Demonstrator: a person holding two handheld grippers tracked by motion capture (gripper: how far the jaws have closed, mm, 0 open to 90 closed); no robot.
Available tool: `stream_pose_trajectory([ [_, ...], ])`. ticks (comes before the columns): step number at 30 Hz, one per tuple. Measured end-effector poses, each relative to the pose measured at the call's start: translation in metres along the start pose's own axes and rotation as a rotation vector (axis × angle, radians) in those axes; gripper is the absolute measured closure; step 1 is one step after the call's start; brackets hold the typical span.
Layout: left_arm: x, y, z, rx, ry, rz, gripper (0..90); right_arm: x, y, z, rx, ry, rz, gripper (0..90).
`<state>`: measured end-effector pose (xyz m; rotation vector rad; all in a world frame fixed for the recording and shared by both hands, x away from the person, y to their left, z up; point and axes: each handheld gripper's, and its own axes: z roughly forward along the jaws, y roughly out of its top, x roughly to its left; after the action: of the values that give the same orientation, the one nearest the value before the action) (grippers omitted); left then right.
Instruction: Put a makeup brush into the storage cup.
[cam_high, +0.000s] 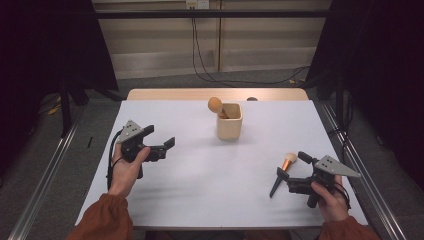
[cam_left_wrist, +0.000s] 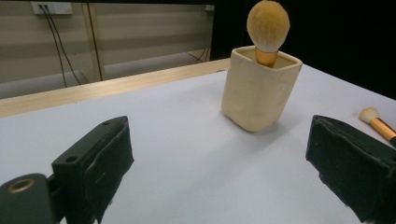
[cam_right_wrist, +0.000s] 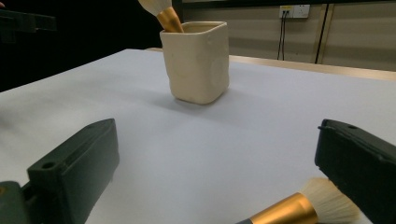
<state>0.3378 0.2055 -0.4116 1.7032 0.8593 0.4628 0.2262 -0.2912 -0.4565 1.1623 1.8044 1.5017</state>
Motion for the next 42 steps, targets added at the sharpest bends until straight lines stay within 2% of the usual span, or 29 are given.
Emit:
stream_pose_trajectory([
  [5, -0.001, -0.005, -0.012, -0.022, 0.023, 0.018, 6.8, 0.001, 0.000, 0.000, -0.002, -0.004, -0.002, 0.0],
  [8, 0.001, -0.010, -0.018, -0.015, 0.008, 0.017, 5.9, 0.001, 0.000, -0.001, -0.001, -0.008, -0.002, 0.0],
  [12, 0.005, -0.016, -0.027, -0.025, 0.041, -0.009, 5.3, 0.001, 0.000, -0.002, -0.001, -0.016, 0.004, 0.0],
  [18, 0.005, -0.024, -0.043, -0.018, 0.073, -0.009, 4.4, -0.001, -0.001, -0.003, -0.002, -0.029, 0.009, 0.0],
  [23, 0.003, -0.033, -0.054, -0.006, 0.102, 0.007, 4.1, 0.000, -0.001, -0.001, 0.000, -0.027, 0.008, 0.0],
  [26, 0.002, -0.037, -0.060, -0.017, 0.100, -0.014, 4.1, -0.001, -0.001, -0.001, 0.003, -0.029, 0.006, 0.0],
  [28, 0.000, -0.038, -0.066, -0.019, 0.103, -0.005, 4.1, 0.000, -0.001, -0.001, -0.003, -0.027, 0.006, 0.0],
  [31, -0.004, -0.041, -0.072, -0.031, 0.130, 0.005, 4.1, 0.000, -0.001, -0.002, -0.001, -0.024, 0.006, 0.0],
  [36, -0.006, -0.049, -0.079, -0.036, 0.114, -0.004, 3.5, 0.000, -0.001, -0.003, -0.003, -0.028, 0.008, 0.0],
  [38, -0.006, -0.050, -0.080, -0.037, 0.120, -0.013, 3.4, -0.001, -0.001, -0.004, -0.003, -0.031, 0.007, 0.0],
  [41, -0.006, -0.050, -0.083, -0.042, 0.113, -0.006, 3.2, 0.000, -0.001, -0.004, -0.004, -0.030, 0.005, 0.0],
  [42, -0.006, -0.050, -0.084, -0.045, 0.123, 0.001, 3.2, 0.000, -0.001, -0.005, -0.001, -0.029, -0.002, 0.0],
])
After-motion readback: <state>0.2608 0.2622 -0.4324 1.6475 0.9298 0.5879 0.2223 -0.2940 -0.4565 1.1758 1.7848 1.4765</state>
